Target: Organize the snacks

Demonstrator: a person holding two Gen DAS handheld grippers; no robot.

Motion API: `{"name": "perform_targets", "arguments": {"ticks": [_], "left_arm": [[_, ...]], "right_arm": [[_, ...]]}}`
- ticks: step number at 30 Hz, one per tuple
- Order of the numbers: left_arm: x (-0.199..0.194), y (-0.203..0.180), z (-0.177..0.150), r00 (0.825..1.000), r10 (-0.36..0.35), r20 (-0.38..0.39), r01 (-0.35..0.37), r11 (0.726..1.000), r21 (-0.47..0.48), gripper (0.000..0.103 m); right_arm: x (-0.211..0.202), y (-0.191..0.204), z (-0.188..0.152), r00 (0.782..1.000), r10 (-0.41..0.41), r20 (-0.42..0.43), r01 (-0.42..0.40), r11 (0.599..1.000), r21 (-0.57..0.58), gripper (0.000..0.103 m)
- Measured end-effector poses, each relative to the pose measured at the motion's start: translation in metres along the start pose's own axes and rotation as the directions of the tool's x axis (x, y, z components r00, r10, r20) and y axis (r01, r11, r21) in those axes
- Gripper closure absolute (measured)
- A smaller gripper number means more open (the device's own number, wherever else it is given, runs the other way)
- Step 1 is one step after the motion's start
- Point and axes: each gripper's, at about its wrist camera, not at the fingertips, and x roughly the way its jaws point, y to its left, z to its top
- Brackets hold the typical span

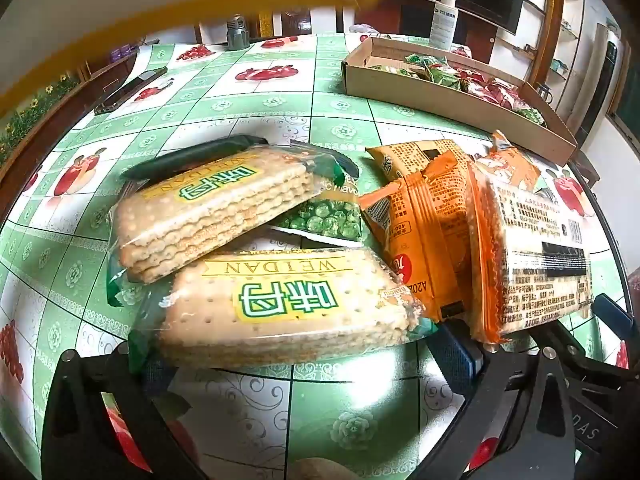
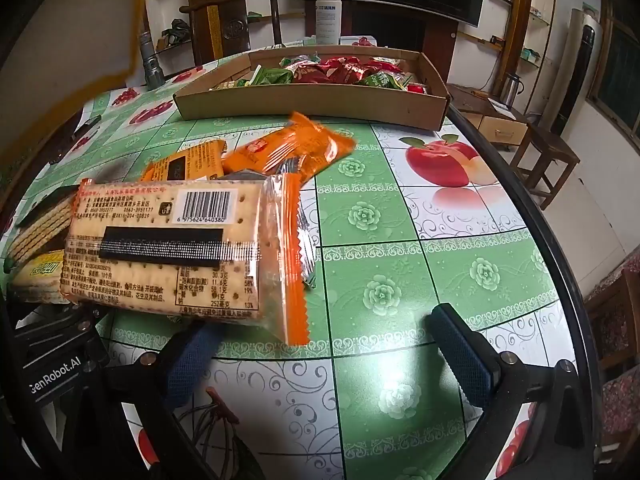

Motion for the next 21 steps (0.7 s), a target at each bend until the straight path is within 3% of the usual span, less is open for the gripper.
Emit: {"name": "perform_targets", "arguments": {"ticks": [21], "left_arm": [[0.0,-0.0001,0.0,1.0,0.0,0.003,0.0,1.0,0.004,0.0]], "right_arm": [[-0.0006,0.0004,0.0,1.0,0.001,-0.004,-0.001,1.0,0.001,0.0]]}}
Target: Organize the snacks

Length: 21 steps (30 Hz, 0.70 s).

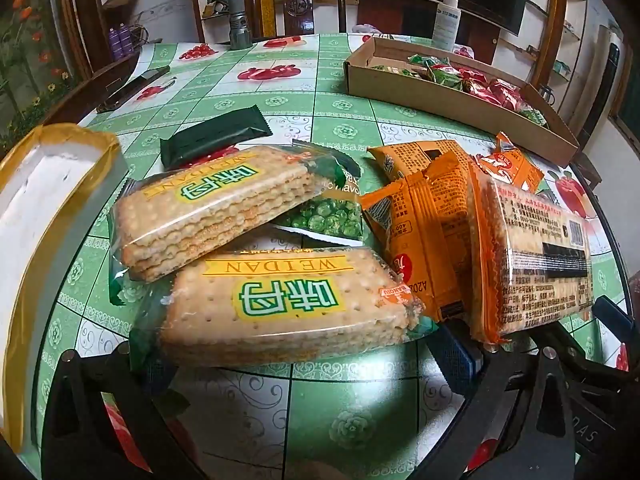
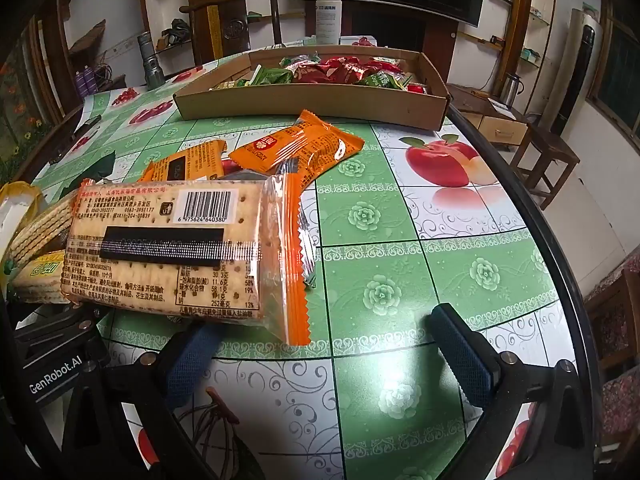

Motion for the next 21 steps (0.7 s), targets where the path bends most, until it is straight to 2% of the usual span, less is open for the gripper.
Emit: {"name": "perform_targets", "arguments": {"ticks": [21], "left_arm": [[0.002,0.0012,0.0005,1.0,-0.003,-0.001,0.003,1.0,-0.001,0.0]], "right_arm": [[-0.0003,0.0,0.0,1.0,0.0,-0.001,0.0,1.0,0.0,0.0]]}}
